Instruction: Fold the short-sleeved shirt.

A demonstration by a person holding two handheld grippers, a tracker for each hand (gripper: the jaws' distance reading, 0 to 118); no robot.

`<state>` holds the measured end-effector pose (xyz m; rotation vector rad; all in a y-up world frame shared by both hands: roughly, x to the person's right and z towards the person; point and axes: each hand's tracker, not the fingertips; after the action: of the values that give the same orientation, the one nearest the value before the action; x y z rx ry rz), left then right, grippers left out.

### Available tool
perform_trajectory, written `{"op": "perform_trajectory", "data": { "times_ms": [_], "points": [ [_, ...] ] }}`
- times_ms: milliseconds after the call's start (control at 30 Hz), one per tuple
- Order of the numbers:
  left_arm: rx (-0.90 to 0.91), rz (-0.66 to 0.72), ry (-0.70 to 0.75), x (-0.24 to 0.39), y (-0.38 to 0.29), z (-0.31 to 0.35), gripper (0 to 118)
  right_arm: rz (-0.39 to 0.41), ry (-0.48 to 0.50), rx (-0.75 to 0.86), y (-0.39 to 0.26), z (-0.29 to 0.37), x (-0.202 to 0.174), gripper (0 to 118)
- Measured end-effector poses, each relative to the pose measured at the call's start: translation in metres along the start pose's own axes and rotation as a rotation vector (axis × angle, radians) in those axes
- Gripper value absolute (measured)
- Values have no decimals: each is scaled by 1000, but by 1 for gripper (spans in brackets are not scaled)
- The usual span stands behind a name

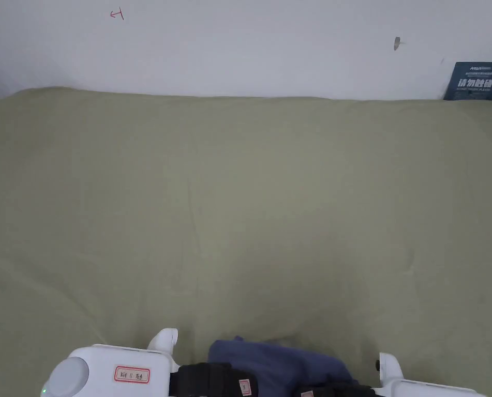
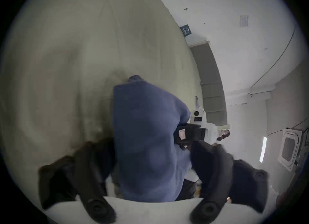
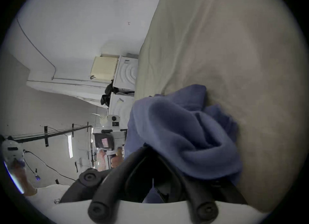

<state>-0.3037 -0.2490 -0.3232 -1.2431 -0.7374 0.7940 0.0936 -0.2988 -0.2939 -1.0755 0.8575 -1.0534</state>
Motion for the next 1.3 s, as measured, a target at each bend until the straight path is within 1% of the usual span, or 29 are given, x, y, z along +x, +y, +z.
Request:
{"op": "perform_trajectory", "data": {
  "times_ms": [33, 67, 100, 133, 167, 233, 300, 367, 500, 600, 667, 767, 867, 900, 933, 1000, 1033, 1200, 1300],
  "points": [
    [7, 18, 35, 1, 2, 1, 39, 1, -3, 0, 0, 1, -1, 0],
    [8, 3, 107, -2, 1, 2, 35, 3, -10, 3, -1, 2, -4, 0],
    [8, 5, 95, -5, 0, 2, 35, 11, -23, 5, 0, 3, -6, 0],
    [3, 58, 31, -10, -1, 6, 35, 26, -48, 6, -2, 4, -11, 0],
    [14, 77, 21, -10, -2, 11, 35, 44, -63, 10, -3, 6, -16, 0],
    [29, 41, 43, -7, -2, 25, 35, 75, -79, 14, -6, 11, -30, 0],
    [63, 16, 88, -6, 5, 50, 35, 107, -99, 16, -10, 16, -42, 0],
    [90, 1, 111, -9, 16, 91, 35, 143, -100, 17, -12, 23, -54, 0],
    [111, -39, 253, -30, 46, 190, 35, 188, -107, 32, -18, 33, -74, 0],
    [144, -34, 361, -46, 68, 262, 35, 224, -122, 48, -24, 37, -85, 0],
    [146, -28, 385, -66, 86, 302, 35, 248, -165, 74, -28, 39, -92, 0],
    [135, -22, 433, -87, 107, 329, 35, 246, -178, 91, -32, 41, -95, 0],
    [142, 4, 474, -97, 122, 335, 35, 245, -202, 97, -33, 42, -98, 0],
    [157, 14, 474, -100, 126, 336, 41, 253, -217, 92, -33, 43, -98, 0],
    [154, 24, 469, -101, 128, 337, 52, 263, -237, 90, -33, 44, -100, 0],
    [177, 16, 476, -103, 129, 340, 89, 266, -244, 86, -32, 45, -100, 0],
    [183, 15, 484, -102, 129, 341, 96, 267, -245, 86, -30, 50, -96, 0],
    [240, 19, 554, -89, 109, 353, 97, 274, -243, 96, -26, 58, -92, 0],
    [270, -1, 575, -66, 92, 355, 96, 309, -250, 106, -24, 65, -99, 0]
  ]
}}
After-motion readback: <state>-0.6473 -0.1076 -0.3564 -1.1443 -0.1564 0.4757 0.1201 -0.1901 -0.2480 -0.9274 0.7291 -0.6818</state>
